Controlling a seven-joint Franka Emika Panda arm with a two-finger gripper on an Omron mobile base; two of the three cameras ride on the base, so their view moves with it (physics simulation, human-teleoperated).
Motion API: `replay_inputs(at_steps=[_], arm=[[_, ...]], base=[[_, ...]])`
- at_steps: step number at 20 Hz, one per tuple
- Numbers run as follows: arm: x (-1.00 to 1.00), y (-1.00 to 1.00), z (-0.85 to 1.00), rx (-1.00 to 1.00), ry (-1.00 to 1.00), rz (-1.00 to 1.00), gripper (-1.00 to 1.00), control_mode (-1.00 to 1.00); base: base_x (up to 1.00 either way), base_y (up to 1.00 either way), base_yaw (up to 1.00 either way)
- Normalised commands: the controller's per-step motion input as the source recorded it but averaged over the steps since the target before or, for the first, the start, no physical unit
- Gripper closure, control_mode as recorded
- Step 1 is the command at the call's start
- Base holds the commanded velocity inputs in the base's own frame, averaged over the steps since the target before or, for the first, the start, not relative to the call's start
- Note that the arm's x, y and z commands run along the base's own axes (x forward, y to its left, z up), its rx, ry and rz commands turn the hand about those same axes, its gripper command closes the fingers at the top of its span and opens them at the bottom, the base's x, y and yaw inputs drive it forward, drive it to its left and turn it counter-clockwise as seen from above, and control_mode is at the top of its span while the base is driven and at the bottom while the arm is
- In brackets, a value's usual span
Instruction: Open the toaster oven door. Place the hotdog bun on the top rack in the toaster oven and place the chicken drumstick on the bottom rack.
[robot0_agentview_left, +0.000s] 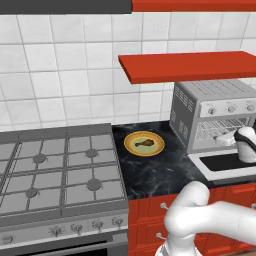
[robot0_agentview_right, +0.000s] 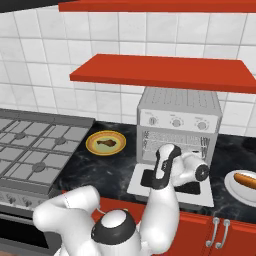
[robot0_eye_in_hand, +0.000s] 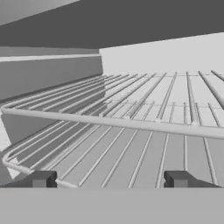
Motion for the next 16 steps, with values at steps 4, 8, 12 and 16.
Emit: replay_inputs(at_steps=[4,8,12,16], arm=[[-0.37,0.00,-0.67,0.00,0.18,0.05,-1.00,-1.00],[-0.61,0.01,-0.80,0.00,0.21,0.04,-1.00,-1.00],[-0.68,0.16,-0.97,0.00,0.24,0.04,-1.00,-1.00],[-0.73,0.41,-1.00,-0.01,0.27,0.03,-1.00,-1.00]], base=[[0.00,0.00,0.00],[0.00,0.00,0.00],[0.00,0.00,0.00],[0.00,0.00,0.00]])
